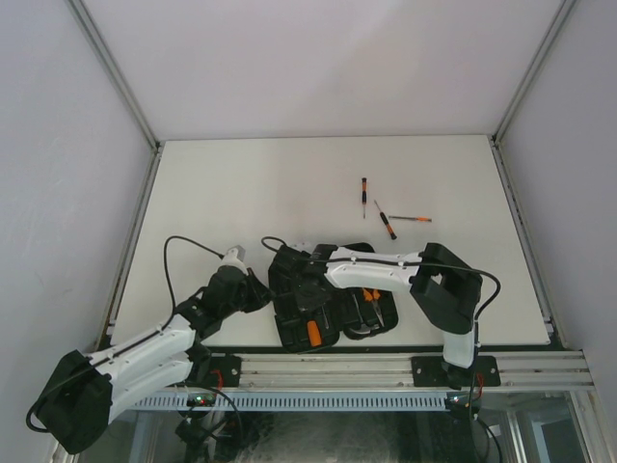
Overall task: Sort the tools into containers
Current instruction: Place the screwdriver in the storage box.
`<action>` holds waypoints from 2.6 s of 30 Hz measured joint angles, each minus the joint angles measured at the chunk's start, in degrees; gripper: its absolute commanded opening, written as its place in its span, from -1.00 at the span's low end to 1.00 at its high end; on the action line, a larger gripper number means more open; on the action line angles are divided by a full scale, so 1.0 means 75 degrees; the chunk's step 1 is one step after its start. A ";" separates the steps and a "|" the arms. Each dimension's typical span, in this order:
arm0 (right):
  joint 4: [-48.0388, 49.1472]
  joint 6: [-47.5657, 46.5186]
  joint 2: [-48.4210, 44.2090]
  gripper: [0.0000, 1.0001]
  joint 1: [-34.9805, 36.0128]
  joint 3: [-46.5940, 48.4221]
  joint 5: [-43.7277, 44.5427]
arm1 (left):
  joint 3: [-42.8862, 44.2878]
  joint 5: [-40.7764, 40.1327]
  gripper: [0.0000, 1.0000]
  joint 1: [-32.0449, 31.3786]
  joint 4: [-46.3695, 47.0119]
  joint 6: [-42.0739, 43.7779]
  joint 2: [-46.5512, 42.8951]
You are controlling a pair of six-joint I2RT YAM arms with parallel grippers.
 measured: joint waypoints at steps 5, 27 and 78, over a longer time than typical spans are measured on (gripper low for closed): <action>-0.0041 0.0000 0.0099 -1.00 -0.0003 0.0061 -0.0070 | 0.0000 -0.0029 -1.00 0.0000 -0.0125 -0.0041 -0.0090; -0.0402 -0.0102 0.0676 -1.00 -0.0143 0.0405 -0.0507 | 0.0000 -0.0160 -1.00 -0.0117 -0.0184 -0.0032 -0.0064; 0.1399 -0.0224 -0.6525 -0.17 0.0265 -0.3290 0.2649 | 0.2521 -0.2361 1.00 -0.0519 -0.4013 0.0956 -0.1466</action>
